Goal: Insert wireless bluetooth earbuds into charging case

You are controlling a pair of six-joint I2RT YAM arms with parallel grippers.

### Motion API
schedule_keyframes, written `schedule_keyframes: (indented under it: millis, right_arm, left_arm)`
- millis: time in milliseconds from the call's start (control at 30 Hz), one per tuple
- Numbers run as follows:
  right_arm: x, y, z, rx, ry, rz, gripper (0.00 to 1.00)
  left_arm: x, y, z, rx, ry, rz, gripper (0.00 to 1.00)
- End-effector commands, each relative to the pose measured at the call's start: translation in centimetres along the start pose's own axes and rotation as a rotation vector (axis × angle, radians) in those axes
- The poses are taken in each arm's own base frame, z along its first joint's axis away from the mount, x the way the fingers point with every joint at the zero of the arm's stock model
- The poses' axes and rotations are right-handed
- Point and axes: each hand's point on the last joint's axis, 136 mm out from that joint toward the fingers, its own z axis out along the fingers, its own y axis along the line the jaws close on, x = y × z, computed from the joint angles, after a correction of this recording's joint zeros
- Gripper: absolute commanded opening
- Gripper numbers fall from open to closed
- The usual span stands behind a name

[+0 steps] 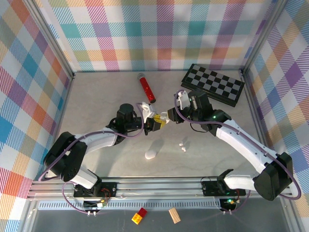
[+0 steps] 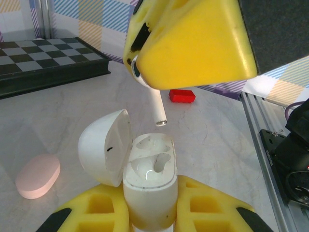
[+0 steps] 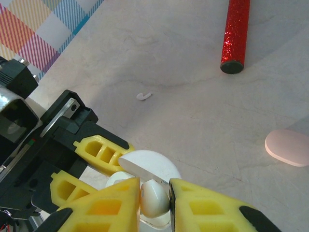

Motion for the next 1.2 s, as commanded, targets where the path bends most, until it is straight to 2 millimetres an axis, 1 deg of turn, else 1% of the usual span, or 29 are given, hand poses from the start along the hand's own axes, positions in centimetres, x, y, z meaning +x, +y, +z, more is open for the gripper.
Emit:
schedule_keyframes:
  millis: [0, 200, 400, 900, 1167]
  right_arm:
    - [-0.3, 0.4, -0.5, -0.025, -0.02, 0.004, 0.21]
    - [0.0, 0.2, -0.1, -0.021, -0.006, 0.011, 0.21]
    - [0.0, 0.3, -0.1, -0.031, -0.003, 0.008, 0.21]
    - [0.3, 1.4, 0.1, -0.099, 0.025, -0.002, 0.2]
    - [0.5, 1.3, 0.4, -0.09, 0.066, -0.009, 0.21]
  left_arm:
    - [-2.2, -0.8, 0.3, 0.033, -0.058, 0.055, 0.08]
    - [-3.0, -0.9, 0.2, 0.035, -0.081, 0.064, 0.08]
    - [-3.3, -0.8, 0.3, 0.037, -0.09, 0.065, 0.08]
    - [-3.7, -0.4, 0.7, 0.034, -0.101, 0.06, 0.08]
    - [-4.0, -0.7, 0.6, 0.044, -0.116, 0.067, 0.08]
